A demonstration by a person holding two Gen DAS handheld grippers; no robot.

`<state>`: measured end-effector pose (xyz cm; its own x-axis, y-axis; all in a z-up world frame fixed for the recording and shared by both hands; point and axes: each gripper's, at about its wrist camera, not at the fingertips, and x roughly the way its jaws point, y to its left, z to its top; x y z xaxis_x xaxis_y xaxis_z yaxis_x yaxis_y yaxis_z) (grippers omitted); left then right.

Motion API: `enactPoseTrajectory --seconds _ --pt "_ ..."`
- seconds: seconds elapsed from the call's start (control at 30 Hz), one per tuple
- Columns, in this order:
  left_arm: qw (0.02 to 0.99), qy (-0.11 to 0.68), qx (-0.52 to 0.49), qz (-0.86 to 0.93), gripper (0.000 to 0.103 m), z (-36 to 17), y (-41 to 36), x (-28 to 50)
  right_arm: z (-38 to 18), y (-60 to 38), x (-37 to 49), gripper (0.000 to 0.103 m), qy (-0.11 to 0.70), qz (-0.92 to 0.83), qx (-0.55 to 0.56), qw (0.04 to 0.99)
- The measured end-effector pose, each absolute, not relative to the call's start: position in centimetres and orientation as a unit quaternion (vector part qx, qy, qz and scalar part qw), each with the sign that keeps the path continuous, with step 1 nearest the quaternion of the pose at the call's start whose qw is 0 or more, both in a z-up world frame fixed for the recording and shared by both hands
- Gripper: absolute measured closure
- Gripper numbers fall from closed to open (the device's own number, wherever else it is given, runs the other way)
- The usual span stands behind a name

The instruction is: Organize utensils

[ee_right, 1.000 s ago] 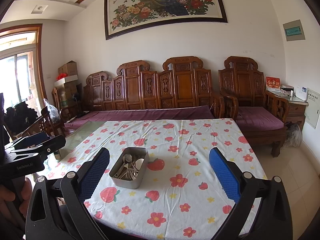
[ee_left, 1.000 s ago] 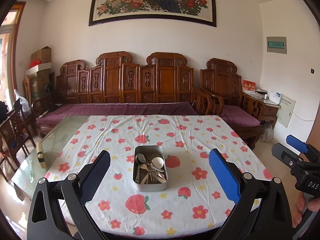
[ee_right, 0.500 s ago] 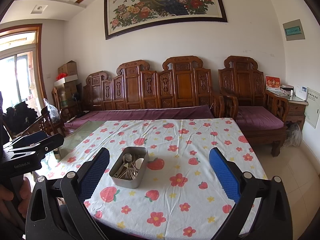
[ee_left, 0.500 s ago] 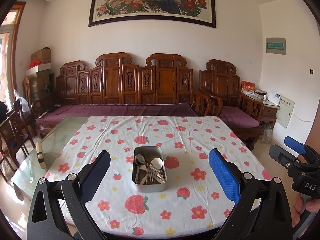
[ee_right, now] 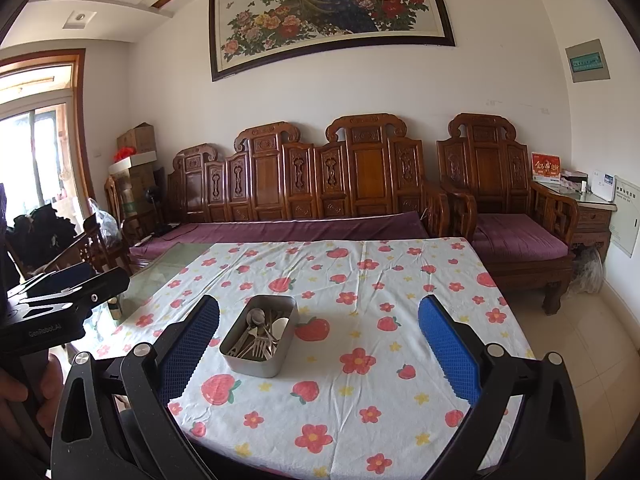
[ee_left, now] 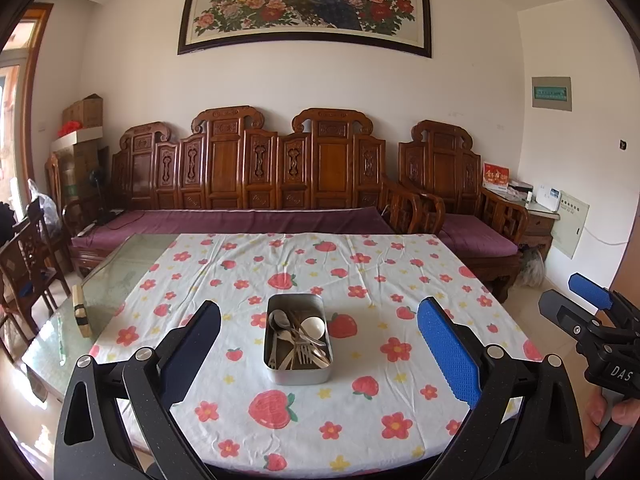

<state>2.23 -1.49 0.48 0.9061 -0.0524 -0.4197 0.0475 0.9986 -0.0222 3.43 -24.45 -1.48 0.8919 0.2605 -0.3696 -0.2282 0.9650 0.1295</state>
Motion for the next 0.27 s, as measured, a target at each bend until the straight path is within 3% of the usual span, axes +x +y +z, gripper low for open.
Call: enactPoseTrajectory --seconds 0.27 --pt "0.976 0.214 -0.008 -0.026 0.008 0.98 -1.58 2.02 -1.37 -24.33 3.42 0.003 0.196 0.125 0.042 0.972"
